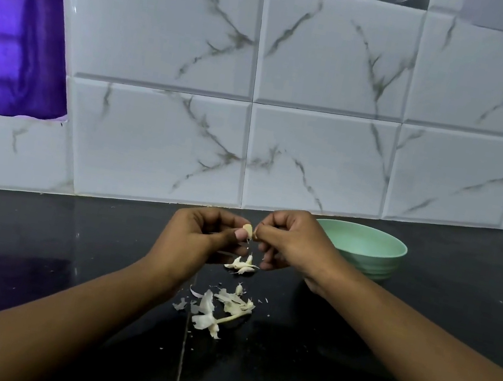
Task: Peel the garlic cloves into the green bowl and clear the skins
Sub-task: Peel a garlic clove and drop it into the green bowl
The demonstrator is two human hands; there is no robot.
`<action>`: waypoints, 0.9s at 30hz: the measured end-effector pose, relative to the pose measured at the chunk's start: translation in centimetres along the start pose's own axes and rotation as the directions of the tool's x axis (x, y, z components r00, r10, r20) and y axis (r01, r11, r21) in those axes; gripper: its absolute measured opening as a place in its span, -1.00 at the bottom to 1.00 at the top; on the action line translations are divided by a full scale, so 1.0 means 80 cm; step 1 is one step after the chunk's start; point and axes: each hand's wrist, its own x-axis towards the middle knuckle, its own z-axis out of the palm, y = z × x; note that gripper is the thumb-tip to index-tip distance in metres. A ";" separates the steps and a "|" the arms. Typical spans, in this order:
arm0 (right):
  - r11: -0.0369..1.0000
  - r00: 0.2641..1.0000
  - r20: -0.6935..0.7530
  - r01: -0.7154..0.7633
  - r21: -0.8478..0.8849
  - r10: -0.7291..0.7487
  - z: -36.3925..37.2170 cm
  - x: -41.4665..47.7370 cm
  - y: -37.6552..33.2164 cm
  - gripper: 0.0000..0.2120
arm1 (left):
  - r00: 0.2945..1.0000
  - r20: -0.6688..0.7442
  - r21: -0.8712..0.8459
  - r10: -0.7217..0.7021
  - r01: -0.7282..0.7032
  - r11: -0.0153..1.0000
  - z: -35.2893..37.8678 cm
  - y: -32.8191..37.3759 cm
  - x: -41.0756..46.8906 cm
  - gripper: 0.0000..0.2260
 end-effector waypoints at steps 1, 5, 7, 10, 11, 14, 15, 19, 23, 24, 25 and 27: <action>1.000 1.000 0.000 -0.018 0.007 0.018 0.000 0.000 0.000 -0.83 | 1.000 0.011 -0.030 -0.023 0.024 0.999 0.000 0.000 0.000 -0.94; 0.998 0.998 0.026 -0.065 -0.012 0.066 -0.007 0.000 -0.003 -0.82 | 0.993 0.046 -0.088 -0.110 0.113 0.990 -0.001 0.000 0.002 -0.95; 0.996 0.994 0.080 -0.077 -0.045 0.080 -0.011 0.000 -0.006 -0.81 | 0.990 0.047 -0.096 -0.131 0.135 0.986 -0.003 0.002 0.002 -0.95; 0.991 0.980 0.186 -0.052 -0.121 0.074 -0.017 -0.001 -0.009 -0.81 | 0.990 0.043 -0.109 -0.132 0.136 0.985 -0.005 0.006 0.002 -0.94; 0.989 0.974 0.216 -0.033 -0.145 0.064 -0.018 -0.001 -0.009 -0.82 | 0.990 0.042 -0.113 -0.133 0.137 0.984 -0.006 0.007 0.002 -0.93; 0.983 0.953 0.299 0.013 -0.186 0.044 -0.019 -0.003 -0.007 -0.85 | 0.989 0.047 -0.097 -0.141 0.145 0.985 -0.008 0.008 0.001 -0.89; 0.979 0.944 0.326 0.026 -0.201 0.042 -0.019 -0.003 -0.006 -0.87 | 0.989 0.050 -0.082 -0.141 0.145 0.986 -0.008 0.008 0.001 -0.89; 0.962 0.927 0.374 0.084 -0.258 0.019 -0.016 -0.006 -0.006 -0.89 | 0.991 0.055 -0.025 -0.120 0.122 0.992 -0.010 0.006 0.001 -0.90; 0.958 0.948 0.315 0.128 -0.258 -0.041 -0.016 -0.004 -0.005 -0.81 | 0.994 0.050 0.022 -0.098 0.097 0.995 -0.010 0.005 0.001 -0.91; 0.960 0.955 0.293 0.129 -0.248 -0.052 -0.018 -0.002 -0.005 -0.81 | 0.994 0.044 0.026 -0.096 0.095 0.995 -0.010 0.005 0.001 -0.91; 0.964 0.961 0.269 0.128 -0.232 -0.063 -0.020 0.000 -0.004 -0.82 | 0.995 0.038 0.032 -0.094 0.093 0.995 -0.010 0.004 0.002 -0.92; 0.972 0.971 0.225 0.127 -0.199 -0.081 -0.023 0.001 -0.004 -0.85 | 0.996 0.027 0.048 -0.089 0.088 0.995 -0.010 0.004 0.002 -0.93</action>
